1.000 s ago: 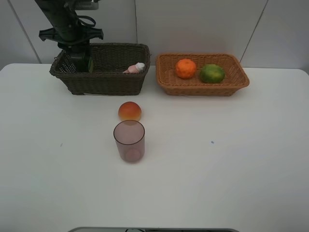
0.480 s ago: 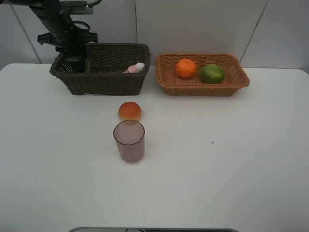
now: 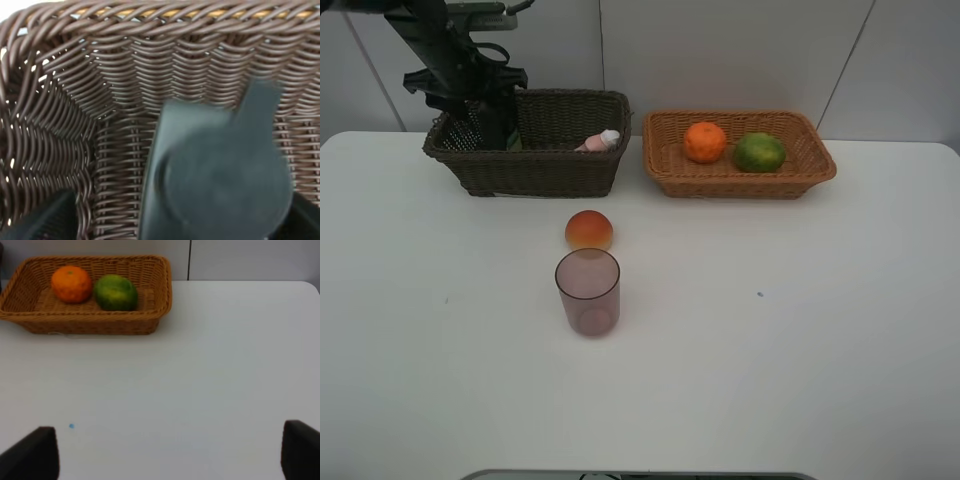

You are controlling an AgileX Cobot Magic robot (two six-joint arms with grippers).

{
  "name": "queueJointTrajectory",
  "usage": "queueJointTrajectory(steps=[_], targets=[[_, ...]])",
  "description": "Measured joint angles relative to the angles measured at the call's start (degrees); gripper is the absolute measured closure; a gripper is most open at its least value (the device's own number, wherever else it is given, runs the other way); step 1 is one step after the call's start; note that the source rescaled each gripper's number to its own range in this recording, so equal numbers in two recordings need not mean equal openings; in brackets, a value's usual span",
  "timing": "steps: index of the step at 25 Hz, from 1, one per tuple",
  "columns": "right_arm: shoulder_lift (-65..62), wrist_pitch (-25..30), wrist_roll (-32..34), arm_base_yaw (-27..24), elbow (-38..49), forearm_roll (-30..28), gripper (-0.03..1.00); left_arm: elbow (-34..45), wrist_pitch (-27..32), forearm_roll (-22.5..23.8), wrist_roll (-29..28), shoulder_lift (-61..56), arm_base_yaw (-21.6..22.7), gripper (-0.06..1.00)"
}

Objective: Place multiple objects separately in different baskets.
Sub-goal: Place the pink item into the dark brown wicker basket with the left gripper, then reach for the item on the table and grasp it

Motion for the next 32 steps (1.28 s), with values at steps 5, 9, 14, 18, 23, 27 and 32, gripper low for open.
queueJointTrajectory(steps=[5,9,14,18,23,27,32], targets=[[0.0,0.0,0.0,0.0,0.0,0.0,0.08,-0.32,0.26,-0.11,0.06,-0.26,0.0,-0.05],[0.0,0.0,0.0,0.0,0.0,0.0,0.08,-1.79,2.0,-0.15,0.31,-2.18,-0.08,-0.05],[0.0,0.0,0.0,0.0,0.0,0.0,0.08,-1.96,5.97,-1.07,6.17,-6.83,-1.94,-0.05],[0.0,0.0,0.0,0.0,0.0,0.0,0.08,-1.96,9.49,-4.52,11.4,-9.66,-5.29,-0.06],[0.0,0.0,0.0,0.0,0.0,0.0,0.08,-1.96,18.08,-7.73,19.7,-11.08,-11.43,-0.06],[0.0,0.0,0.0,0.0,0.0,0.0,0.08,-1.78,24.56,-9.92,27.92,-11.14,-16.21,-0.06],[0.0,0.0,0.0,0.0,0.0,0.0,0.08,2.02,28.5,-10.27,35.83,-12.04,-20.3,-0.06]])
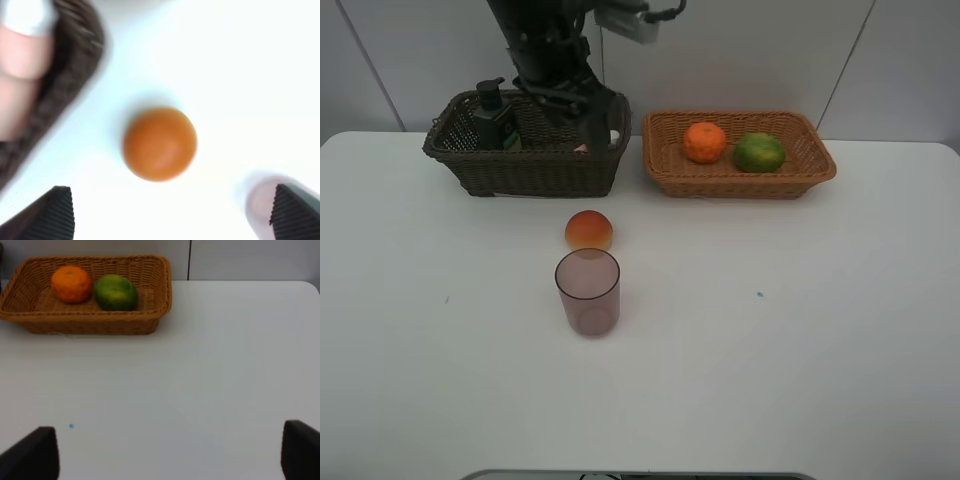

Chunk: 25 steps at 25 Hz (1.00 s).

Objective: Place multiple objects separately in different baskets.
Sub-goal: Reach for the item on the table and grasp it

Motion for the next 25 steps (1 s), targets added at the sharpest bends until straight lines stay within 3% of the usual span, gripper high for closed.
queueJointTrajectory(steps=[4,14,25], targets=[[0.0,0.0,0.0,0.0,0.0,0.0,0.08,7.65,-1.09,0.0,3.03,-3.58,-1.91,-0.06],[0.0,0.0,0.0,0.0,0.0,0.0,0.08,28.72,-12.35,0.17,6.75,-16.47,-5.25,-0.06],[0.0,0.0,0.0,0.0,0.0,0.0,0.08,30.12,-14.28,1.54,7.26,-16.22,-8.06,-0.06]])
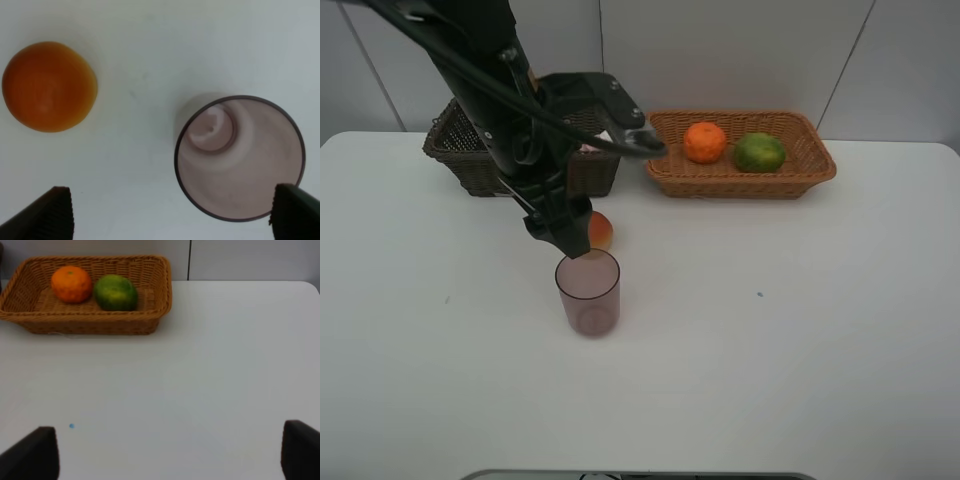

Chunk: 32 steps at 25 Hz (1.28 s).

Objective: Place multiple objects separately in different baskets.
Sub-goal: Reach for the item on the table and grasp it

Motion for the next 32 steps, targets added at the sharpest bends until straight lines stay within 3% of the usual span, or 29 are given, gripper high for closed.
queueJointTrajectory(steps=[32], targets=[[0.0,0.0,0.0,0.0,0.0,0.0,0.08,0.12,-6.91,0.01,0.0,14.22,-0.45,-0.06]])
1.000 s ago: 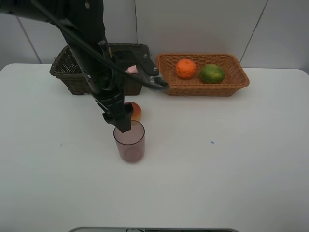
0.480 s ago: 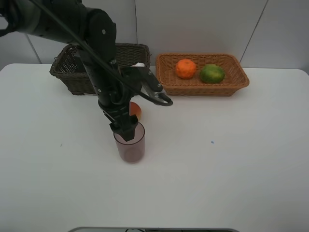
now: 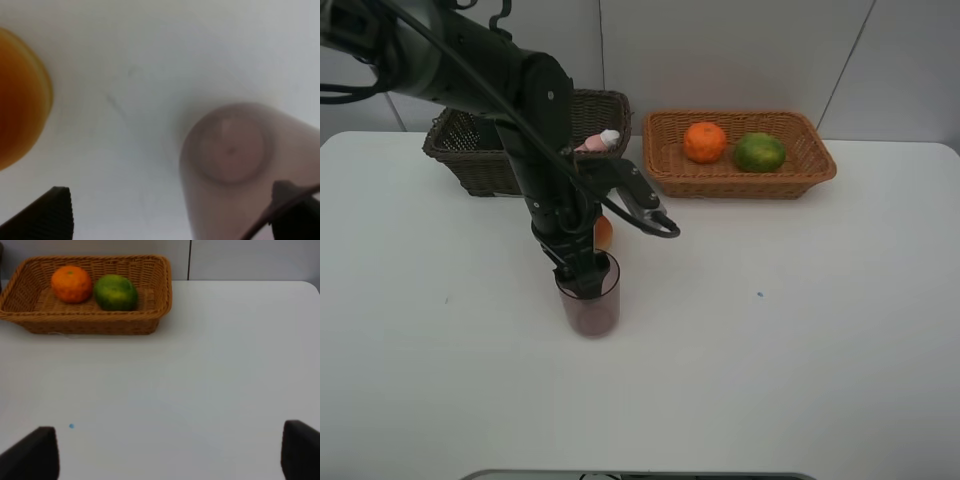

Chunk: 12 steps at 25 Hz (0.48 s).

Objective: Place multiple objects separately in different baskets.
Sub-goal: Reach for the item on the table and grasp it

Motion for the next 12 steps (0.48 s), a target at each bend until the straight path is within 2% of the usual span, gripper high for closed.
queueJointTrajectory(steps=[8,10,12], targets=[[0.0,0.0,0.0,0.0,0.0,0.0,0.09,0.0,-1.15,-0.77,0.0,0.04,0.0,-0.04],[0.0,0.0,0.0,0.0,0.0,0.0,0.09,0.0,-1.23,-0.88,0.0,0.04,0.0,0.04],[0.0,0.0,0.0,0.0,0.0,0.0,0.09,0.0,-1.3,-0.91,0.0,0.04,0.0,0.2]])
